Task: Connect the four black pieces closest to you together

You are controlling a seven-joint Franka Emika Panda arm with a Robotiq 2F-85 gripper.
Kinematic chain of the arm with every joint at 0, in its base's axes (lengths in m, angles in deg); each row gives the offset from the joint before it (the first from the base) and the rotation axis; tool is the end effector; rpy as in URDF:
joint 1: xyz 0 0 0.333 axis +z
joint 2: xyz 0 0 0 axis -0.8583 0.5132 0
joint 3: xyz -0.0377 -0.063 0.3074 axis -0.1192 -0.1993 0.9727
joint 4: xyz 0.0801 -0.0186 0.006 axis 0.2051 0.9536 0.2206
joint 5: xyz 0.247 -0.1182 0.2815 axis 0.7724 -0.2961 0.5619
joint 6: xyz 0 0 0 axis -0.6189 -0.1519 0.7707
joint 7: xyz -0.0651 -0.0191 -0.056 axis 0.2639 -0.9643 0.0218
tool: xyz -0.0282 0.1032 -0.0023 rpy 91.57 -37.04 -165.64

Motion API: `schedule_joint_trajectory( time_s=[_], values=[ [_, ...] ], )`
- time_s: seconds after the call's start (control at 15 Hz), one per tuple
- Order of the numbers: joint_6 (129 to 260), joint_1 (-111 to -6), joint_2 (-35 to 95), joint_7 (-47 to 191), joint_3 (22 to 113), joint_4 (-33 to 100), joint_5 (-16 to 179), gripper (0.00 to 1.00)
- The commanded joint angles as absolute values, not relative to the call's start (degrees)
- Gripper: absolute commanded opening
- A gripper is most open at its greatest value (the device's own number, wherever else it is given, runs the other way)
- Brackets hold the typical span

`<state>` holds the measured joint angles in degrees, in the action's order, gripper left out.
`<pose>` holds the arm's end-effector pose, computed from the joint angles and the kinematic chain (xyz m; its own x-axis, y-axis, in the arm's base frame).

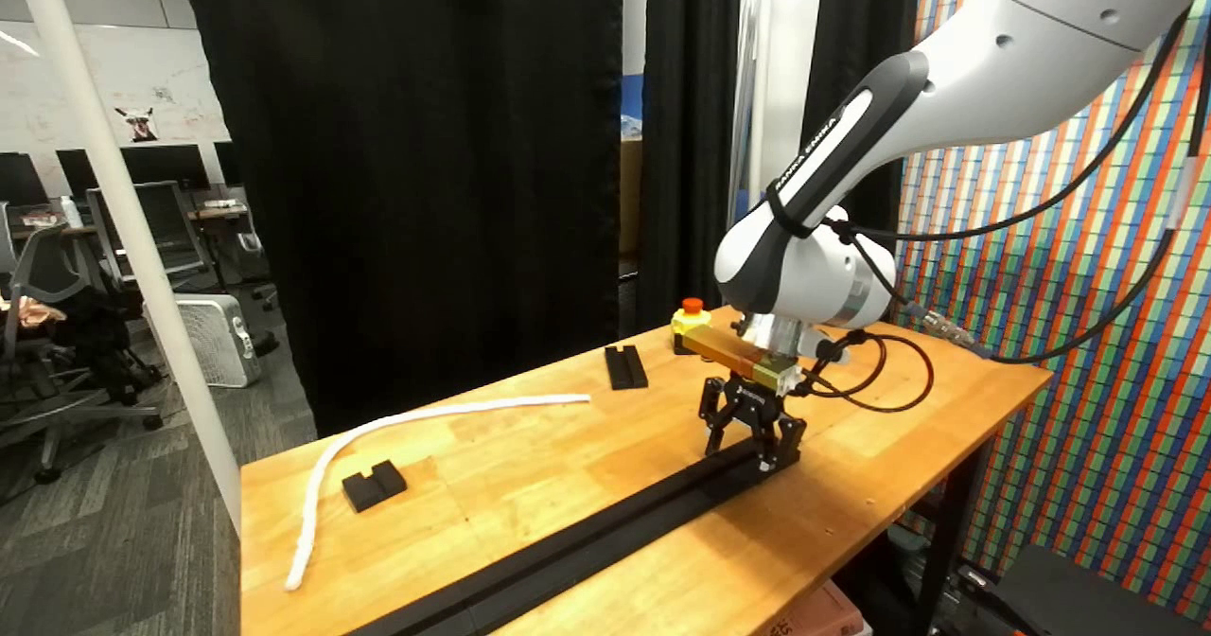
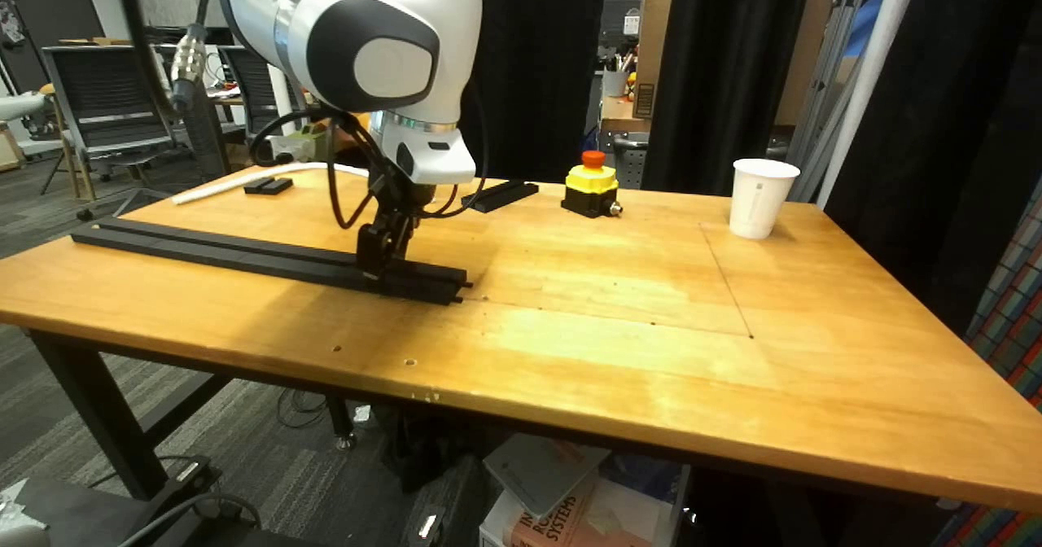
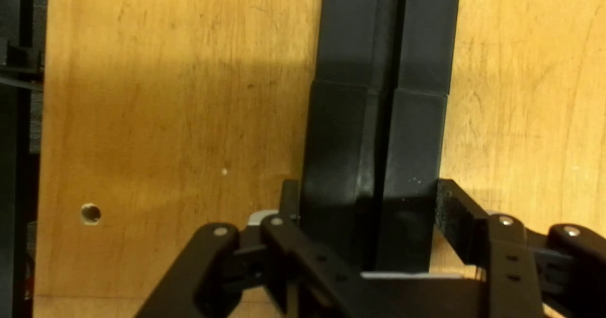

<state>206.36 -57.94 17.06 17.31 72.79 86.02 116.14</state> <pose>0.4536 0.0103 0.2461 0.1025 -0.9511 -0.2913 -0.9945 -0.0920 -0.0495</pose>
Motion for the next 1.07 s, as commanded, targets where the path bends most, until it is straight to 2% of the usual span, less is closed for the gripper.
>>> schedule_joint_trajectory(
  time_s=[0.0, 1.0],
  values=[
    [206.78, -57.69, 18.71, 16.88, 72.80, 84.42, 114.73, 0.47],
    [206.22, -57.69, 20.47, 17.51, 72.73, 82.18, 111.88, 0.47]
  ],
)
